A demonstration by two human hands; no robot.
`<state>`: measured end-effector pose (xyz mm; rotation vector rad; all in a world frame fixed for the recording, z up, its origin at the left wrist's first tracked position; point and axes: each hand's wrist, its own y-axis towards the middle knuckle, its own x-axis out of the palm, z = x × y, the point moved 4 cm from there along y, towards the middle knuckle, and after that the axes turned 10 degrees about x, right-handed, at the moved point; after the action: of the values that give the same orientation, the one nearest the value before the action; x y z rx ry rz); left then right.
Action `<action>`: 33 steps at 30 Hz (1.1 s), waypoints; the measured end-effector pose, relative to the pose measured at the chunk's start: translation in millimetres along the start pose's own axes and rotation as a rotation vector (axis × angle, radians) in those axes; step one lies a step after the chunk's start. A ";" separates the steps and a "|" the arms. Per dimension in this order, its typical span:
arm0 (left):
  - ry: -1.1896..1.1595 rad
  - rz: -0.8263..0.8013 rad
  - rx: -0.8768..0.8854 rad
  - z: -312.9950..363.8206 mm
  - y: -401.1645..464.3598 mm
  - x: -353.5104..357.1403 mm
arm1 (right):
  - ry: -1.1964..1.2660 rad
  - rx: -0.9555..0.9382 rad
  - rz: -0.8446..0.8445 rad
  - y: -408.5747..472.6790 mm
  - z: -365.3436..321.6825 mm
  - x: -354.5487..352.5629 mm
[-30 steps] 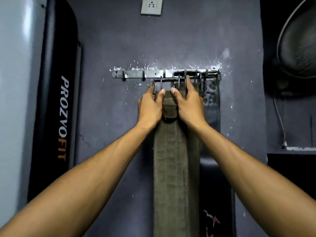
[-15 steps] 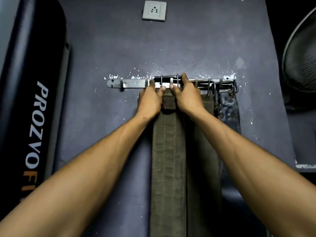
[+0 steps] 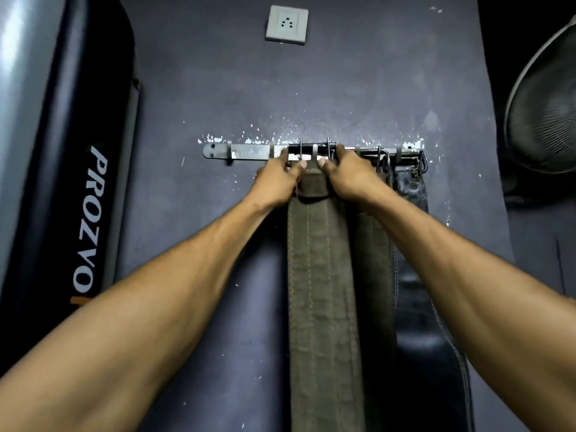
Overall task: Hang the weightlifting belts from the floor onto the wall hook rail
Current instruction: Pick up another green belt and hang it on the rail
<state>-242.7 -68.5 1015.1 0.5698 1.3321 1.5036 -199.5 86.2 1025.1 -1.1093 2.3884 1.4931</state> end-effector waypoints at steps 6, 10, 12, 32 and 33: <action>-0.061 0.023 0.047 -12.0 -26.1 10.7 | 0.135 0.012 0.029 -13.0 11.8 11.8; -0.131 0.054 0.026 -14.2 -15.2 3.5 | 0.145 -0.007 0.026 -14.6 4.2 3.8; -0.140 0.034 0.029 -20.8 -9.1 2.4 | 0.163 -0.002 0.033 -11.8 3.7 7.3; -0.423 0.195 -0.219 -72.2 -115.7 73.0 | 0.644 0.116 0.136 -89.1 88.6 105.7; -0.379 0.216 -0.205 -71.3 -115.5 73.8 | 0.628 0.108 0.155 -86.1 90.4 109.0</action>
<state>-289.3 -48.3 869.1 0.8377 0.8353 1.5862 -248.6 82.1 866.9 -1.5831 2.9727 1.1490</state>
